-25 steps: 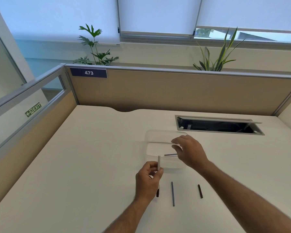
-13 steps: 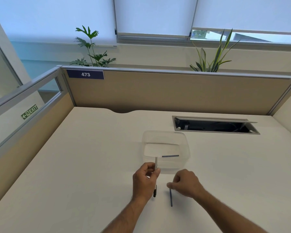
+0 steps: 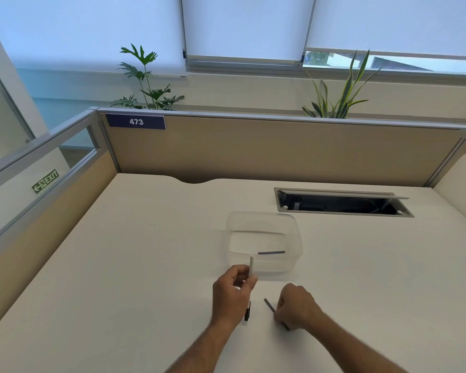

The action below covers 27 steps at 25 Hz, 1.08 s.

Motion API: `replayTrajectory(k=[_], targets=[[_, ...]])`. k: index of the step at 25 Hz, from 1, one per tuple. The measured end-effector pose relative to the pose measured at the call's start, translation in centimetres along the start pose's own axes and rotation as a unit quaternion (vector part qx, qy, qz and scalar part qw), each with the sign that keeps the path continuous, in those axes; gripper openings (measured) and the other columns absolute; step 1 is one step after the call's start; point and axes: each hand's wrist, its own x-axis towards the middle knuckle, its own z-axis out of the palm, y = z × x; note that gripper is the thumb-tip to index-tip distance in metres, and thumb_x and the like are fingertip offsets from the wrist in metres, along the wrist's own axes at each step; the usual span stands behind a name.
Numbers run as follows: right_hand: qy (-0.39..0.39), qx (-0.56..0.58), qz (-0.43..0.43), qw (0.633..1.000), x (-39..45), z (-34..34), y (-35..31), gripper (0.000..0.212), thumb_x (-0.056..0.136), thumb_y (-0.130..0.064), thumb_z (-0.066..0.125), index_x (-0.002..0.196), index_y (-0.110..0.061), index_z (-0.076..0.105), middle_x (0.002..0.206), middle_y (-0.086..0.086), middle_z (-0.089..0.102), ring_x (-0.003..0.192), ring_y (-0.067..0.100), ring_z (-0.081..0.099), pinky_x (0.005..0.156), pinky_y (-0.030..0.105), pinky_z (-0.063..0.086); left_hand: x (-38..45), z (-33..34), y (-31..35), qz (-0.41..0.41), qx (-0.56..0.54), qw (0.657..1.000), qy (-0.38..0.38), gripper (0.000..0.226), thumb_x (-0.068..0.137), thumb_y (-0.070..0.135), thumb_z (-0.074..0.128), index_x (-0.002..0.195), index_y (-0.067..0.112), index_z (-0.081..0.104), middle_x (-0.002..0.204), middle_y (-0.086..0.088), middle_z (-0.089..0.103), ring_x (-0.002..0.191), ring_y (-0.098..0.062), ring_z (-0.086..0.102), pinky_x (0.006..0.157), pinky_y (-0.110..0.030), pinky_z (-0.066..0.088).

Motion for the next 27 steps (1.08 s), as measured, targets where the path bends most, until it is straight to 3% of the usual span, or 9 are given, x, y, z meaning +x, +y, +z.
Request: replayTrajectory(k=[2, 4, 6, 8, 10, 14, 17, 20, 27], targets=[[0.011, -0.010, -0.012, 1.000, -0.5, 0.0, 0.0, 0.022, 0.066, -0.022, 0.062, 0.083, -0.012, 0.071, 0.087, 0.003, 0.074, 0.079, 0.020, 0.068, 0.067, 0.026, 0.055, -0.1, 0.1, 0.0, 0.003, 0.007, 1.000, -0.005, 0.012, 0.081, 0.021, 0.077, 0.085, 0.030, 0.070, 0.079, 0.021, 0.071, 0.073, -0.003, 0.066, 0.061, -0.019, 0.052], [0.020, 0.019, -0.022, 0.999, -0.9, -0.5, 0.3, 0.013, 0.063, -0.025, 0.064, 0.067, -0.013, 0.068, 0.070, 0.000, 0.070, 0.065, 0.017, 0.065, 0.058, 0.025, 0.053, -0.2, 0.0, 0.1, 0.009, 0.012, 1.000, -0.010, 0.013, 0.081, 0.021, 0.077, 0.084, 0.031, 0.070, 0.080, 0.022, 0.071, 0.074, -0.003, 0.066, 0.060, -0.016, 0.051], [0.008, 0.166, -0.026, 0.986, -0.9, -1.4, 0.9, 0.012, 0.064, -0.017, 0.067, 0.057, -0.008, 0.068, 0.057, 0.004, 0.071, 0.051, 0.017, 0.065, 0.055, 0.029, 0.060, -0.2, 0.0, 0.3, 0.021, 0.023, 0.999, -0.013, 0.015, 0.080, 0.021, 0.077, 0.084, 0.035, 0.070, 0.081, 0.024, 0.071, 0.074, -0.003, 0.065, 0.060, -0.014, 0.049], [-0.012, 0.390, -0.026, 0.920, -0.9, -2.3, 1.3, 0.008, 0.070, -0.002, 0.073, 0.076, 0.001, 0.071, 0.061, 0.015, 0.073, 0.052, 0.022, 0.066, 0.064, 0.040, 0.064, -0.2, -0.2, 0.5, 0.033, 0.029, 0.999, -0.017, 0.019, 0.080, 0.021, 0.077, 0.083, 0.039, 0.070, 0.082, 0.025, 0.071, 0.073, -0.003, 0.066, 0.059, -0.015, 0.049], [0.020, 0.543, -0.053, 0.838, -1.1, -3.2, 1.5, 0.025, 0.077, 0.004, 0.076, 0.100, 0.001, 0.068, 0.064, 0.013, 0.069, 0.060, 0.023, 0.065, 0.067, 0.039, 0.061, -0.1, -0.2, 0.6, 0.042, 0.031, 0.998, -0.026, 0.021, 0.081, 0.021, 0.077, 0.084, 0.041, 0.071, 0.082, 0.024, 0.072, 0.073, -0.006, 0.066, 0.059, -0.020, 0.051], [0.118, 0.686, -0.109, 0.709, -1.8, -4.2, 1.0, 0.018, 0.087, 0.003, 0.068, 0.103, -0.005, 0.069, 0.081, 0.011, 0.070, 0.071, 0.023, 0.068, 0.071, 0.035, 0.057, -0.3, 0.0, 0.7, 0.080, 0.061, 0.994, -0.033, 0.018, 0.083, 0.019, 0.075, 0.096, 0.032, 0.075, 0.083, 0.018, 0.074, 0.074, -0.007, 0.066, 0.064, -0.028, 0.056], [0.150, 0.733, -0.133, 0.650, -2.6, -4.4, 0.6, 0.013, 0.089, 0.002, 0.065, 0.100, -0.004, 0.065, 0.086, 0.017, 0.071, 0.079, 0.028, 0.072, 0.072, 0.034, 0.060, -0.5, 0.3, 0.5, 0.124, 0.103, 0.986, -0.032, 0.020, 0.084, 0.018, 0.073, 0.103, 0.025, 0.074, 0.089, 0.011, 0.075, 0.077, -0.006, 0.065, 0.070, -0.033, 0.056], [0.178, 0.731, -0.161, 0.639, -3.1, -4.3, 0.2, 0.011, 0.090, 0.003, 0.063, 0.099, -0.004, 0.063, 0.086, 0.020, 0.071, 0.081, 0.029, 0.073, 0.072, 0.030, 0.061, -0.8, 0.5, 0.7, 0.166, 0.140, 0.976, -0.033, 0.020, 0.085, 0.019, 0.071, 0.105, 0.024, 0.073, 0.089, 0.007, 0.075, 0.080, -0.013, 0.064, 0.069, -0.036, 0.056], [0.189, 0.692, -0.194, 0.669, -3.3, -3.8, 0.1, 0.015, 0.088, 0.004, 0.066, 0.098, -0.007, 0.066, 0.086, 0.019, 0.074, 0.083, 0.033, 0.074, 0.074, 0.032, 0.062, -0.9, 0.6, 0.8, 0.194, 0.164, 0.967, -0.035, 0.021, 0.086, 0.021, 0.071, 0.107, 0.021, 0.072, 0.094, 0.004, 0.076, 0.083, -0.015, 0.065, 0.071, -0.037, 0.058]])
